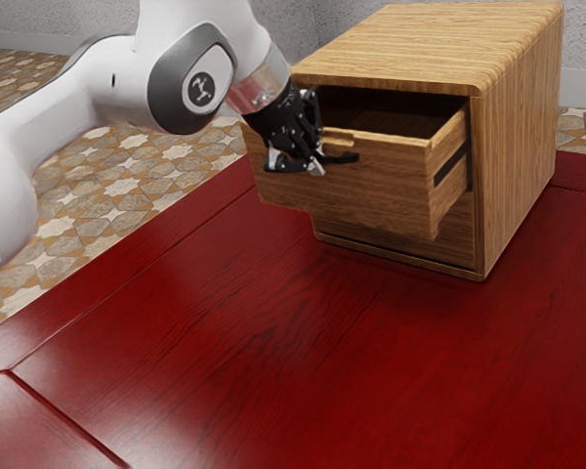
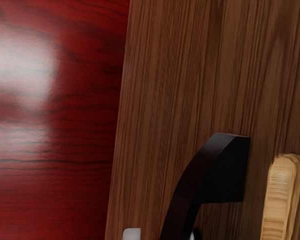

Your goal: Pull the drawer handle with one arm to open the drawer

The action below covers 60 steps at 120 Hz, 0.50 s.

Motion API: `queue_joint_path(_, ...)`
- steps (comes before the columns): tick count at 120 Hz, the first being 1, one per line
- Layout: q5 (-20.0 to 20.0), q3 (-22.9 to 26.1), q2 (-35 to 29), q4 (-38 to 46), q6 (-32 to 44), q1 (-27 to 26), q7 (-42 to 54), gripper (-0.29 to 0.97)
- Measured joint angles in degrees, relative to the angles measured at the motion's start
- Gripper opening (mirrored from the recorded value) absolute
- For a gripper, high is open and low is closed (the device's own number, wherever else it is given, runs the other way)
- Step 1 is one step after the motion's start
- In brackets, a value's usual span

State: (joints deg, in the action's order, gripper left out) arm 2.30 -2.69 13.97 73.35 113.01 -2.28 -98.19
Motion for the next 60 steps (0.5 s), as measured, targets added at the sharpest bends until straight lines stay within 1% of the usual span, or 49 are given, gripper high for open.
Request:
queue_joint_path(45, 0.0, -0.1, -10.0, 11.4, 1.7, -0.4, -0.1, -0.08)
queue_joint_path(60, 0.0, 0.0, -13.0, 14.7, 2.0, -0.4, -0.2, -0.11)
